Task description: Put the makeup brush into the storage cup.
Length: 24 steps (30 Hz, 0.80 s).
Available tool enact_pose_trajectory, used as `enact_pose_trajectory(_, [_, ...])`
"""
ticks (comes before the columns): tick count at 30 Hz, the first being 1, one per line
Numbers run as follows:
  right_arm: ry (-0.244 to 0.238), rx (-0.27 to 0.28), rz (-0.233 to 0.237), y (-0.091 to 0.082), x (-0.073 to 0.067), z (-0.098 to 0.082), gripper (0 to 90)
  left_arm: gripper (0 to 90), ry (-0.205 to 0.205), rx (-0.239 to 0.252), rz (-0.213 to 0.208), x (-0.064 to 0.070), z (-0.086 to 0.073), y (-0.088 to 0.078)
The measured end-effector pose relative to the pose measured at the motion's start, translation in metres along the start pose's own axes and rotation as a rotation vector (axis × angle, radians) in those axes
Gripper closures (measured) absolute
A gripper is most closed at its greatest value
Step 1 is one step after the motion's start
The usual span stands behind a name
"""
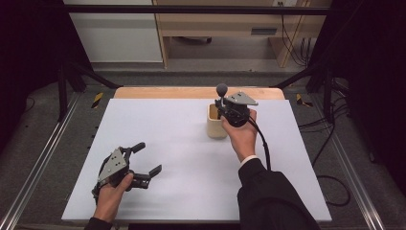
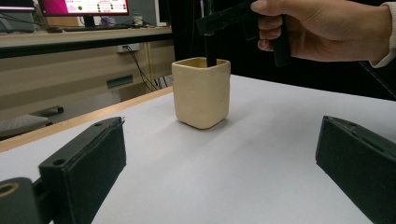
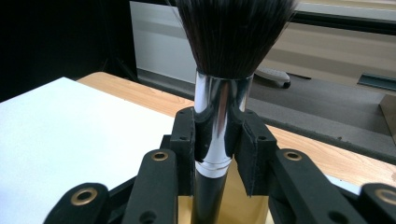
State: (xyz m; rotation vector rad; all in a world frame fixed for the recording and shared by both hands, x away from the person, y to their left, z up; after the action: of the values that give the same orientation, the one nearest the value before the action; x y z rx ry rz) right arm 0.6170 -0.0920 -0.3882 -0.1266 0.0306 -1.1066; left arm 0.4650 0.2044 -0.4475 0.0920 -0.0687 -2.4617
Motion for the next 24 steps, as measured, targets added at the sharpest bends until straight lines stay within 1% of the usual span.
enact_pose_trajectory(3, [-0.002,-0.002,0.002,0.0,-0.001,-0.002,70.4,1.6,-0.001,0.001,0.001,0.0,0.0,0.0])
enact_pose_trajectory(4, [0.007,-0.005,0.002,0.0,-0.001,-0.003,70.4,1.6,-0.001,0.001,0.001,0.0,0.0,0.0])
enact_pose_trajectory(6, [0.0,-0.003,-0.002,0.0,-0.001,-0.004,70.4,1.5,-0.001,0.001,0.002,0.0,0.0,0.0])
enact_pose_trajectory(7, [0.006,-0.006,-0.003,0.0,-0.001,-0.005,70.4,1.5,-0.001,0.001,0.002,0.0,0.0,0.0])
enact_pose_trajectory(11, [0.0,-0.009,-0.003,0.0,0.0,-0.006,70.4,1.5,-0.003,0.003,0.002,0.0,0.0,0.0])
enact_pose_trajectory(14, [0.004,-0.014,-0.011,0.0,0.001,-0.008,70.4,1.6,-0.001,0.0,0.003,0.0,0.0,0.0])
enact_pose_trajectory(24, [0.006,-0.025,-0.005,0.0,0.001,-0.011,70.4,1.5,-0.002,0.0,0.001,0.0,0.0,0.0])
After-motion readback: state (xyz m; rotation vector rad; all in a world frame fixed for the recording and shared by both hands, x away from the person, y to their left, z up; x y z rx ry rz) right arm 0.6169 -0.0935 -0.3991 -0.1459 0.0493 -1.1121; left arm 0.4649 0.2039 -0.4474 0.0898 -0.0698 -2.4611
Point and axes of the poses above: each handheld gripper's, and its own axes: y roughly forward along the jaws, z roughly out of its top, x roughly to its right, the point moved 5 cm from there along y, roughly forward along the jaws, and after that the axes turned 10 degrees about x, right-handed, at the moved point
